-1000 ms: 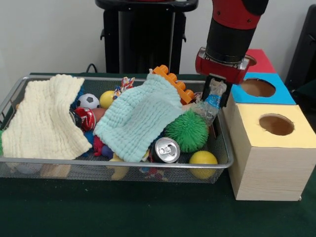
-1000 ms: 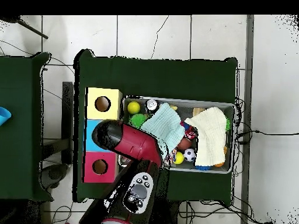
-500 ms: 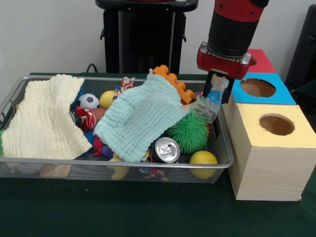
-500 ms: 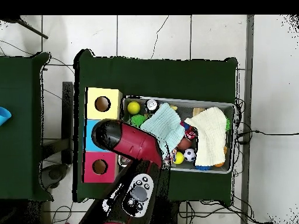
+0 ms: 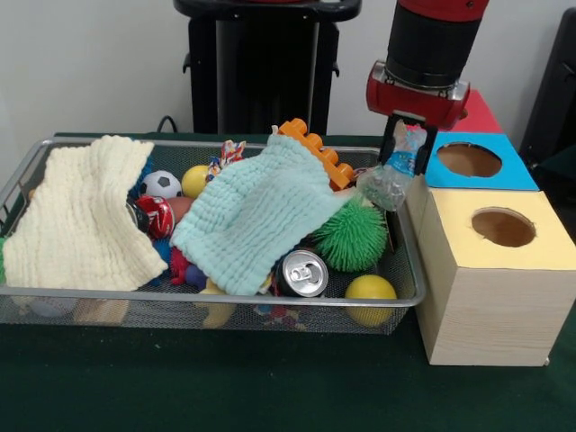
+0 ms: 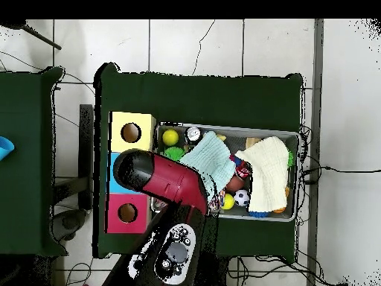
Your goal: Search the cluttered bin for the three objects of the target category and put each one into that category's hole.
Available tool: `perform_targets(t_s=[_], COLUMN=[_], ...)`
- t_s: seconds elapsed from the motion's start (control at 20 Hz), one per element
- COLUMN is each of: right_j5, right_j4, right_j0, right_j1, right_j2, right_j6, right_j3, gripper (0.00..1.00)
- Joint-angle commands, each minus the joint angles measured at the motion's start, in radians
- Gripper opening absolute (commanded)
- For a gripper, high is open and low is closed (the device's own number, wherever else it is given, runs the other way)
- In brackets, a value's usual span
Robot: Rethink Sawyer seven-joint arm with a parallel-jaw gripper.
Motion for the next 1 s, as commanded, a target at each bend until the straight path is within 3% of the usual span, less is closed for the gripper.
perform_targets(t_s=[0.05,0.5,1.0], right_j5=[0.19,0.234,0.183], right_j4=[-0.066,-0.091,-0.094], right_j0=[-0.018,-0.026,-0.021], right_j1=[-0.046,-0.065,-0.056], right_j2=[0.036,0.042,0.053], right_j6=[0.153,0.158,0.179], right_j3=[-0.061,-0.078,-0.057], gripper=[0.0,0.0,0.0])
